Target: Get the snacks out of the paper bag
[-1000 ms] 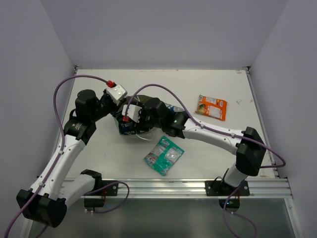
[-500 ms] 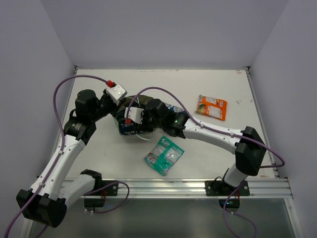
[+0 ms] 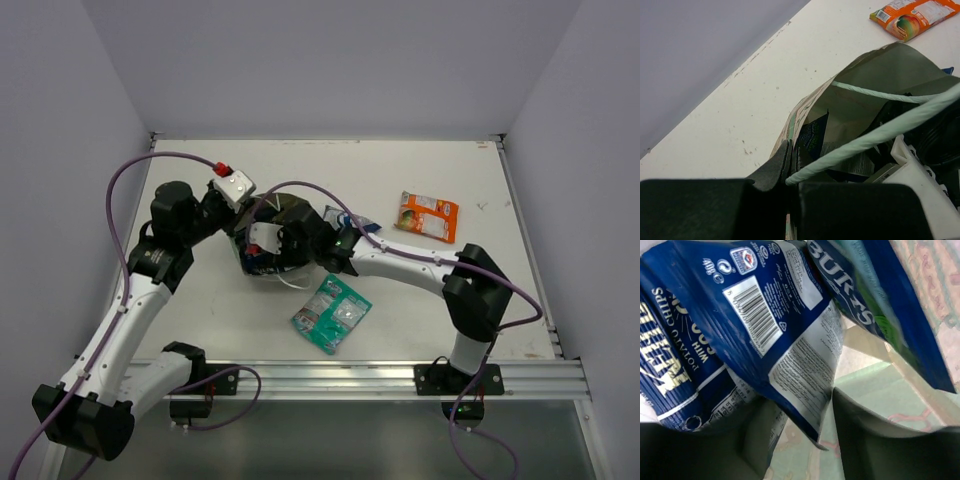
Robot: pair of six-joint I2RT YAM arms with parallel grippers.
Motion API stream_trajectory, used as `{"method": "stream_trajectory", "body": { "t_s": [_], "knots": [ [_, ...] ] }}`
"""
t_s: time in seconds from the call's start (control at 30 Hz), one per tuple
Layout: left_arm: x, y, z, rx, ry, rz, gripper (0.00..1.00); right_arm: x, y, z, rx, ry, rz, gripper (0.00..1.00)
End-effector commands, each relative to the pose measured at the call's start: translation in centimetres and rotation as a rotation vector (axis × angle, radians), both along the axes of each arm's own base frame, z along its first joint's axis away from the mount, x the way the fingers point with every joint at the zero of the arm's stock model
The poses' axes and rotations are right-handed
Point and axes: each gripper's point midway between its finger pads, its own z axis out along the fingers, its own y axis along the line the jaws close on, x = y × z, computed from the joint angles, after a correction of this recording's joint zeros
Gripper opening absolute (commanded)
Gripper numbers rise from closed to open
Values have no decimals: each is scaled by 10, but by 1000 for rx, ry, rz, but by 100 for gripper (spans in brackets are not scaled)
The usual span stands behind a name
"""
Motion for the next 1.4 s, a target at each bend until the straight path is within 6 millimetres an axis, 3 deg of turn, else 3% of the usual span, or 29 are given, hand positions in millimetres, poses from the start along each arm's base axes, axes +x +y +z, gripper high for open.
{"method": "stream_trajectory", "body": {
  "t_s": [0.0, 0.03, 0.07, 0.13, 0.2, 0.27, 0.4, 0.5, 0.53, 0.63, 0.73, 0.77, 0.83, 0.87, 1.13, 1.2, 1.23, 1.3, 1.37],
  "knots": [
    [-2, -3, 11, -27, -26, -5, 0, 10, 16, 27, 64, -42, 18, 43],
    [-2, -2, 10, -24, -26, 1, 0, 10, 17, 35, 74, -47, 18, 25],
    [-2, -1, 10, -25, -26, 4, 0, 9, 17, 38, 77, -45, 18, 17],
    [0, 0, 9, -22, -24, 16, 0, 7, 16, 51, 89, -46, 22, 6],
    [2, 3, 9, -23, -21, 37, 0, 2, 12, 78, 130, -64, 21, 0],
    [5, 6, 9, -34, -15, 68, 0, 0, 7, 98, 164, -83, 17, 0],
    [15, 23, 12, -36, -20, 188, 0, -14, -14, 158, 270, -139, 12, 0],
    [21, 35, 19, -40, -35, 268, 0, -28, -24, 187, 330, -149, 33, 0],
    [23, 36, 21, -41, -41, 280, 0, -34, -33, 207, 371, -175, 31, 0],
    [28, 45, 23, -36, -53, 335, 0, -46, -52, 243, 442, -210, 26, 0],
    [33, 51, 19, -17, -49, 375, 0, -42, -72, 264, 481, -248, -46, 0],
    [36, 56, 17, -7, -46, 402, 0, -38, -86, 274, 503, -266, -99, 0],
    [39, 58, 14, 6, -42, 414, 0, -31, -103, 279, 521, -276, -163, 0],
    [42, 62, 14, 12, -41, 442, 0, -24, -120, 284, 549, -277, -229, 0],
    [55, 66, 14, 9, -28, 491, 0, 36, -229, 249, 609, -222, -691, 0],
    [57, 65, 15, 9, -23, 493, 0, 57, -240, 234, 603, -194, -767, 0],
    [58, 65, 14, 11, -19, 493, 0, 71, -256, 230, 599, -199, -820, 0],
    [58, 63, 16, 7, -22, 484, 0, 92, -260, 226, 602, -204, -846, 0],
    [58, 61, 19, 9, -28, 470, 0, 125, -269, 198, 546, -183, -913, 0]
  ]
}}
